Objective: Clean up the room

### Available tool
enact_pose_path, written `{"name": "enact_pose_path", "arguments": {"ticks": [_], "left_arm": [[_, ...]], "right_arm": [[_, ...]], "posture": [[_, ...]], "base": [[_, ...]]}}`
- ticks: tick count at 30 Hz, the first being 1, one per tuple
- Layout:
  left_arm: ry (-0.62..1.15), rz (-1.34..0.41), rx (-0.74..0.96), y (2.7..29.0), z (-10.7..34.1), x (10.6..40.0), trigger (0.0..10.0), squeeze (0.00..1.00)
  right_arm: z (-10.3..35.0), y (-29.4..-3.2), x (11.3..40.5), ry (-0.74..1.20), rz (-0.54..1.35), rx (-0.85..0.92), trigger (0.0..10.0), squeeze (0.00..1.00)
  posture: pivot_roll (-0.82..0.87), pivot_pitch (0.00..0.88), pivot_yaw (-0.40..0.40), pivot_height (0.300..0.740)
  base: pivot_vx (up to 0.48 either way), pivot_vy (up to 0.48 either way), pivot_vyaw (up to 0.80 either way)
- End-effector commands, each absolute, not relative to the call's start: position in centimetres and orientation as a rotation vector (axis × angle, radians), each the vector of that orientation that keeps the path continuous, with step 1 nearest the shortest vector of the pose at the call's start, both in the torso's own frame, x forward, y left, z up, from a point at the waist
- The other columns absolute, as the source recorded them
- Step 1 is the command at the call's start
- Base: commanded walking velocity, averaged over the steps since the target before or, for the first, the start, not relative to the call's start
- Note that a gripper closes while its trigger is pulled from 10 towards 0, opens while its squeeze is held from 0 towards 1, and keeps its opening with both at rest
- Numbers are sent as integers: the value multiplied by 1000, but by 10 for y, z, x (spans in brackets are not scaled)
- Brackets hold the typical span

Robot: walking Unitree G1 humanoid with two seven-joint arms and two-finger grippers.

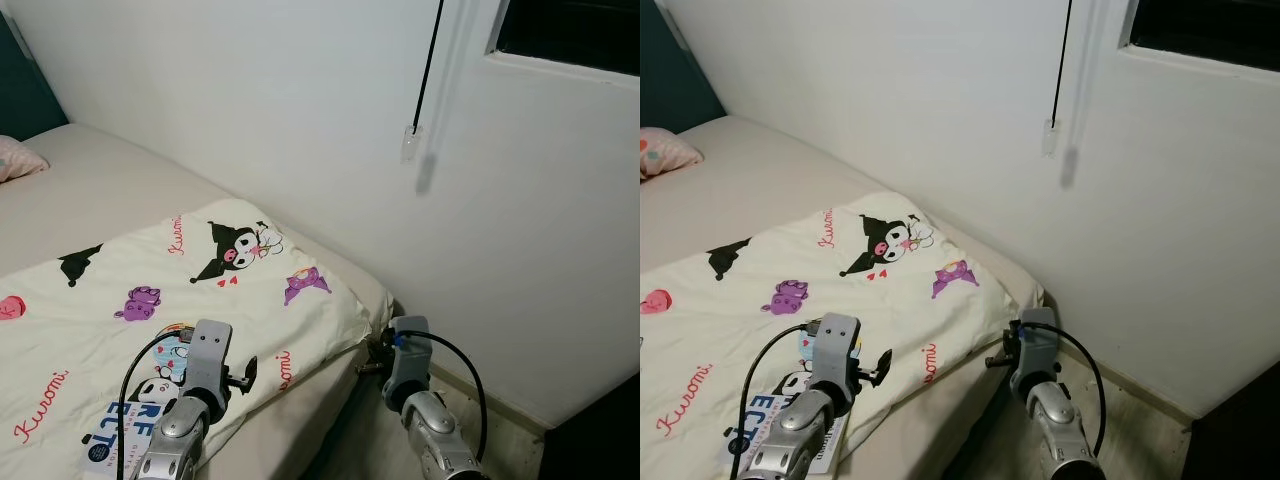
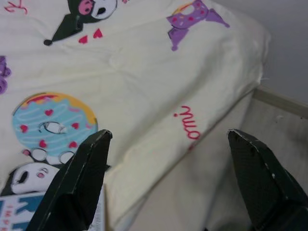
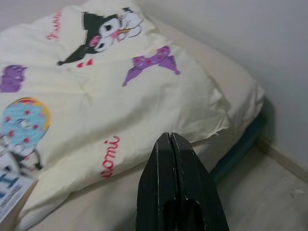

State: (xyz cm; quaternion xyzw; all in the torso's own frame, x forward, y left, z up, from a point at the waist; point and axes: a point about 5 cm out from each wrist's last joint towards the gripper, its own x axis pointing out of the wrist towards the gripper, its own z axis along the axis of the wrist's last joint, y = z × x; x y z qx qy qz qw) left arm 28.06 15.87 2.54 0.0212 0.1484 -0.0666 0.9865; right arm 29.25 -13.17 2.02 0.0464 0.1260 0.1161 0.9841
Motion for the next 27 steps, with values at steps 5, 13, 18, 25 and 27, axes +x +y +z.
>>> {"name": "enact_pose_path", "arguments": {"ticks": [5,13,18,25,27], "left_arm": [[310,-133,42,158,23,278,10000,0],[325,-122,25,158,22,278,10000,0],[326,-118,23,158,21,278,10000,0],[321,-119,34,159,20,276,10000,0],[321,-119,34,159,20,276,10000,0]], "right_arm": [[16,-136,290,271,219,90,10000,0],[15,-136,289,278,224,88,10000,0],[15,-136,289,279,225,90,10000,0],[15,-134,289,282,253,58,10000,0],[15,-134,289,282,253,58,10000,0]], "posture": [[-30,100,23,740],[-27,109,20,740],[-27,111,21,740],[-29,117,20,740],[-29,117,20,740]], "base": [[0,-255,0],[0,0,0],[0,0,0],[0,0,114],[0,0,800]]}}
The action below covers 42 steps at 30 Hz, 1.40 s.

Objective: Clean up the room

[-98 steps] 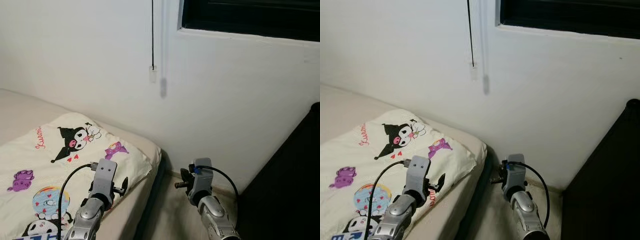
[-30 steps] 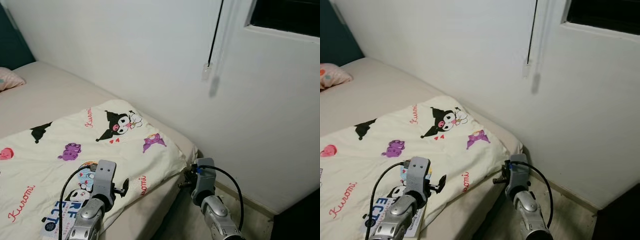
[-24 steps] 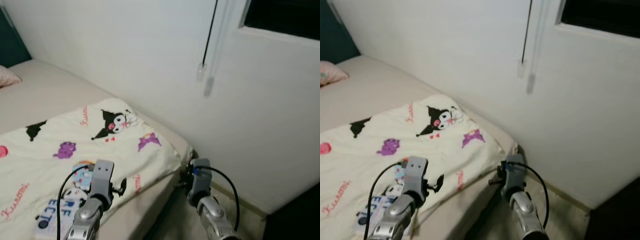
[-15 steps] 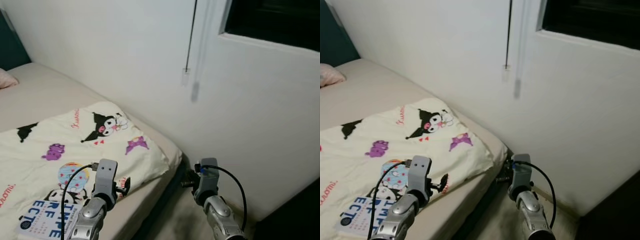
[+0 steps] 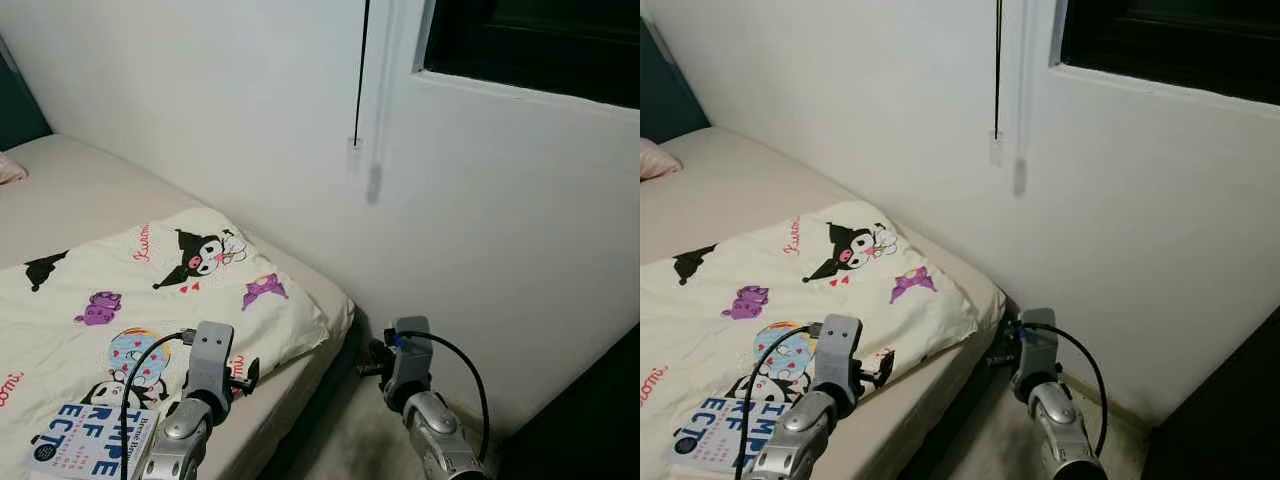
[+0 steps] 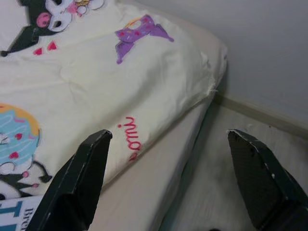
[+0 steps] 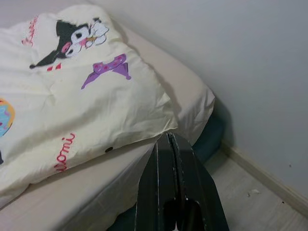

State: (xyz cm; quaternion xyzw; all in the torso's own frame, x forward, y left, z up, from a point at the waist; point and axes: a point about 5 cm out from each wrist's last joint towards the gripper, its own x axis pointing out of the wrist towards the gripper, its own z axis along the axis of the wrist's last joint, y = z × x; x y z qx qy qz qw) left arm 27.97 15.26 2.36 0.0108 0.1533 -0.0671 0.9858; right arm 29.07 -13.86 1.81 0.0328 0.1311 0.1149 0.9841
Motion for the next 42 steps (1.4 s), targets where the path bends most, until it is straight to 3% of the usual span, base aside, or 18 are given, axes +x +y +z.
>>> {"name": "enact_pose_path", "arguments": {"ticks": [1,23,36,42], "left_arm": [[318,-118,30,158,20,276,10000,0],[321,-144,10,151,19,272,10000,0],[322,-164,25,148,19,271,10000,0],[321,-161,27,148,19,270,10000,0]], "right_arm": [[15,-133,289,282,257,51,10000,0],[15,-134,288,284,264,47,10000,0],[13,-136,286,286,243,69,10000,0],[13,-136,286,287,244,71,10000,0]], "posture": [[-29,117,20,740],[-33,128,21,740],[-31,126,17,740],[-34,120,17,740]], "base": [[0,0,800],[0,0,800],[0,0,0],[0,-434,0]]}}
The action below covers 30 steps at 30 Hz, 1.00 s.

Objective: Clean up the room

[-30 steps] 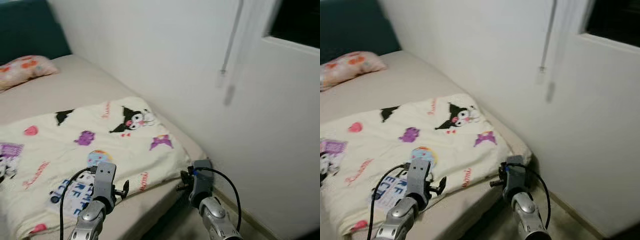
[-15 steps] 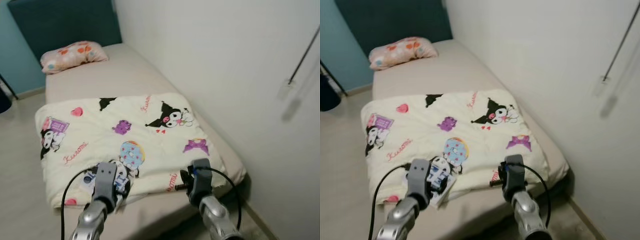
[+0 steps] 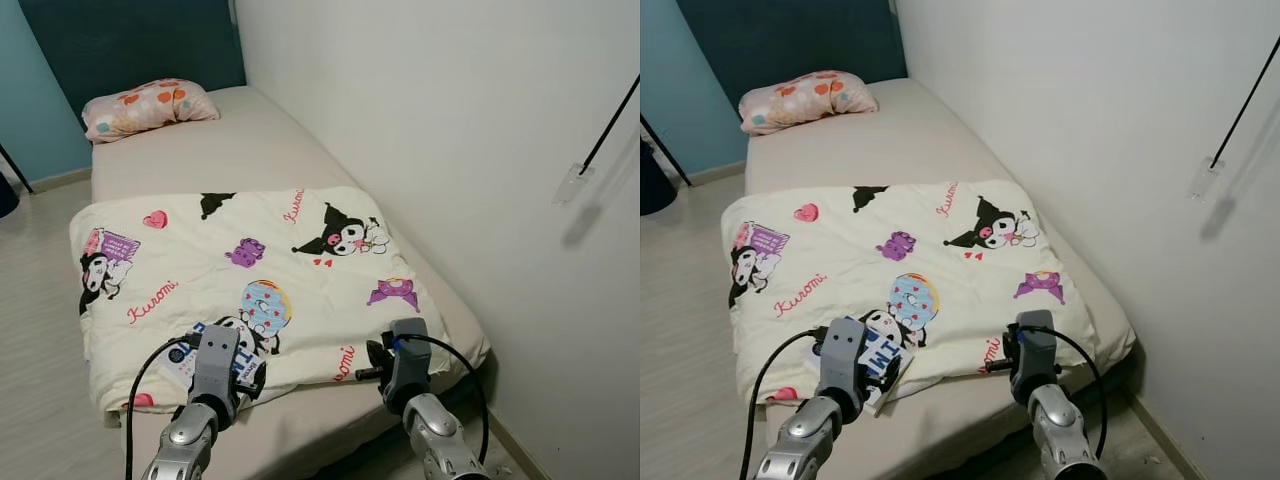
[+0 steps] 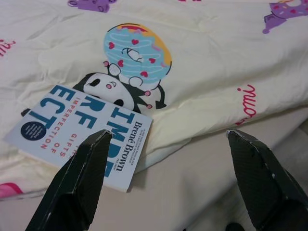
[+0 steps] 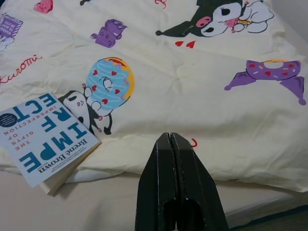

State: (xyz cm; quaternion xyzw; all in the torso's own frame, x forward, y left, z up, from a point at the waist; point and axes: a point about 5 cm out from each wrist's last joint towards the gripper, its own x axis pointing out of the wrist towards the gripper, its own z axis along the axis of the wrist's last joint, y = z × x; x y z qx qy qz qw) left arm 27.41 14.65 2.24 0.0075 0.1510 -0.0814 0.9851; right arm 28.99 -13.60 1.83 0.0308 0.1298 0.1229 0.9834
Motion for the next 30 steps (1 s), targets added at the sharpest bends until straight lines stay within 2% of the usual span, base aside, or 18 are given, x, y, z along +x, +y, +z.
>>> {"name": "enact_pose_path", "arguments": {"ticks": [1,10,24,30], "left_arm": [[320,-160,27,149,19,270,10000,0],[315,-152,16,149,20,271,10000,0],[326,-117,-24,154,19,270,10000,0],[321,-113,-23,156,20,270,10000,0]], "right_arm": [[13,-136,286,286,244,70,10000,0],[14,-137,287,286,244,68,10000,0],[14,-136,287,285,250,68,10000,0],[14,-135,287,286,250,68,10000,0]], "posture": [[-35,119,17,740],[-37,116,14,740],[-33,118,11,740],[-34,121,13,740]], "base": [[0,-480,0],[0,-449,0],[0,0,0],[0,456,0]]}}
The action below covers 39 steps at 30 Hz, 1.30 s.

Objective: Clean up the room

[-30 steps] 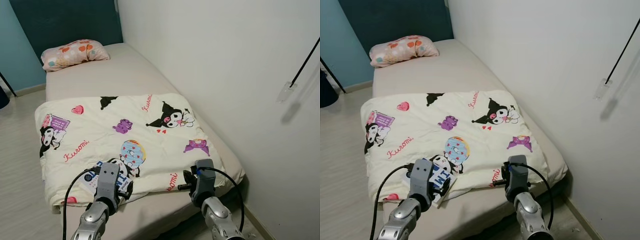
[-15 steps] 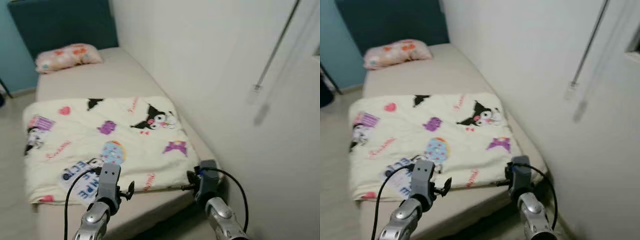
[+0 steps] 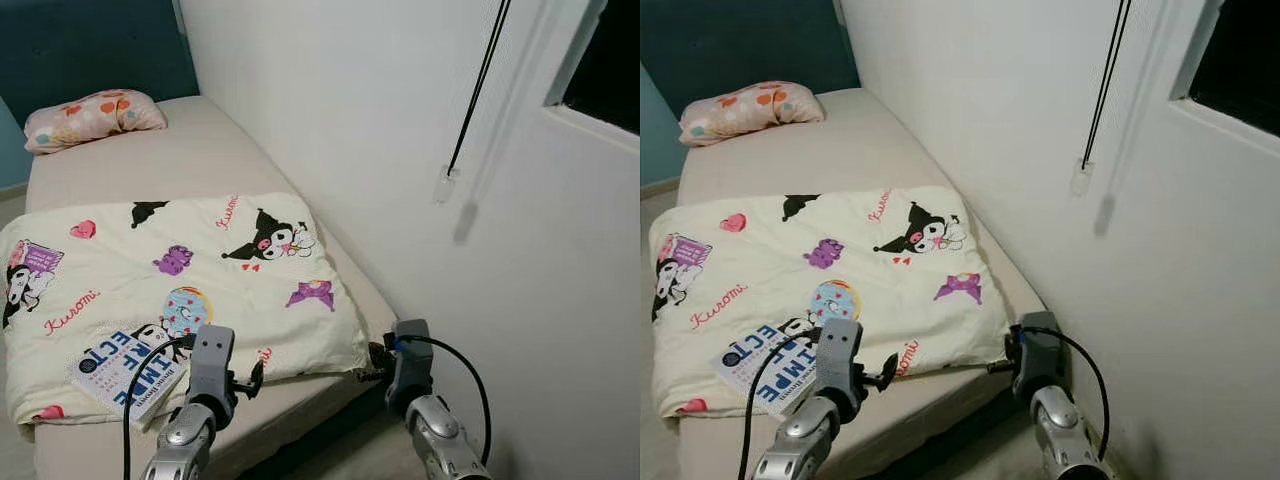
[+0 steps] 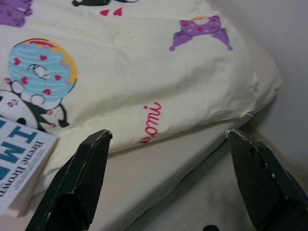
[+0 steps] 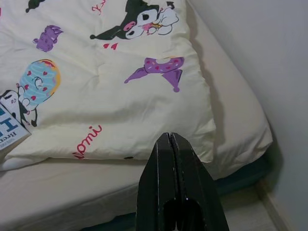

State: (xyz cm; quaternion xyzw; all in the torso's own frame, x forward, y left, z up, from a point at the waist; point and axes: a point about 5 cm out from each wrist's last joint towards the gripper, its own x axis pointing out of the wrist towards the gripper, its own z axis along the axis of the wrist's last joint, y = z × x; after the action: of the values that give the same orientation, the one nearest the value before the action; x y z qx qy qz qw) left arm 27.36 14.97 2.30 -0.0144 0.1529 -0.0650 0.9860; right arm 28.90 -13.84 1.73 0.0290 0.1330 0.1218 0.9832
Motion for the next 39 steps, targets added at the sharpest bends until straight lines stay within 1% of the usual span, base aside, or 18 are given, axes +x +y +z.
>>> {"name": "enact_pose_path", "arguments": {"ticks": [1,12,39], "left_arm": [[317,-113,-19,156,21,270,10000,0],[320,-113,-9,155,20,269,10000,0],[306,-120,7,152,23,273,10000,0]], "right_arm": [[14,-135,287,286,250,69,10000,0],[13,-133,285,294,276,31,10000,0],[15,-133,287,277,277,26,10000,0]], "posture": [[-33,122,14,740],[-32,126,13,740],[-32,126,18,740]], "base": [[0,0,0],[0,0,0],[0,0,800]]}}
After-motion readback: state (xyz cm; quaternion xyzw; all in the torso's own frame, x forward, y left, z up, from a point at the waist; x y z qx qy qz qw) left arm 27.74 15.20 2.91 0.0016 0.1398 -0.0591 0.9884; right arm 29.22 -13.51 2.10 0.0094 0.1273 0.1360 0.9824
